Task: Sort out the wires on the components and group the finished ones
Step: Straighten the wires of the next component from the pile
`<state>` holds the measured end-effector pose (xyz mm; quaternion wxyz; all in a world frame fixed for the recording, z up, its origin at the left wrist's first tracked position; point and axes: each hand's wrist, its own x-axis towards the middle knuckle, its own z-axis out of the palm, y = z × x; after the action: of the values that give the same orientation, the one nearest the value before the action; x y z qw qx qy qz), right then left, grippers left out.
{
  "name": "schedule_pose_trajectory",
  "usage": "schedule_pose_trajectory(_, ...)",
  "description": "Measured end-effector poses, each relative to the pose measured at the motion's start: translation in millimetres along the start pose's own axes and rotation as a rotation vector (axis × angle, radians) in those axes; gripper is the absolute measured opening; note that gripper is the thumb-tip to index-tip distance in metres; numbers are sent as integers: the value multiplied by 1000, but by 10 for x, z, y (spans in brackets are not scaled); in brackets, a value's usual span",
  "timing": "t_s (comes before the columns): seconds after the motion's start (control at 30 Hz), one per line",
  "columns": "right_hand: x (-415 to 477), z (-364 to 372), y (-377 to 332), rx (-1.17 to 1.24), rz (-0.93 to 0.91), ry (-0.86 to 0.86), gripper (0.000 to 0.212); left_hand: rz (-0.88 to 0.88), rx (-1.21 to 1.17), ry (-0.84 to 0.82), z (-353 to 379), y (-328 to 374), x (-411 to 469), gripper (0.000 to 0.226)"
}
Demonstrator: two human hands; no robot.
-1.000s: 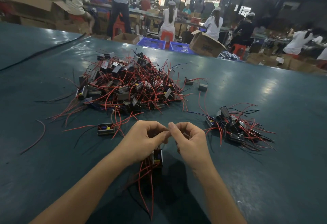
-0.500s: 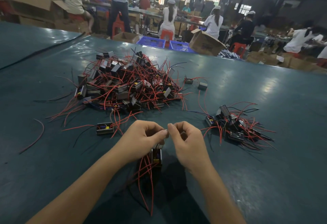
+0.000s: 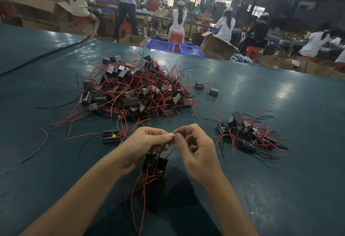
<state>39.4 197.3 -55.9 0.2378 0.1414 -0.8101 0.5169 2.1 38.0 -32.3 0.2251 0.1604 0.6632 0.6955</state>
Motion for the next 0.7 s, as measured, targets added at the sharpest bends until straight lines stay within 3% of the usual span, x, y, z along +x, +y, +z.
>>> schedule_pose_trajectory(0.17, -7, -20, 4, 82, 113, -42, 10, -23, 28, -7, -27, -11, -9, 21)
schedule_pose_trajectory(0.43, -9, -15, -64, -2, -89, 2, 18, -50, -91, -11, 7, 5, -17, 18)
schedule_pose_trajectory(0.57, 1, -20, -72, 83, -38, 80, 13, 48, 123, 53, 62, 10, -16, 23)
schedule_pose_trajectory(0.7, 35, -17, -23, 154, 188, 109, 32, 256, 390, 126, 134, -13, -36, 22)
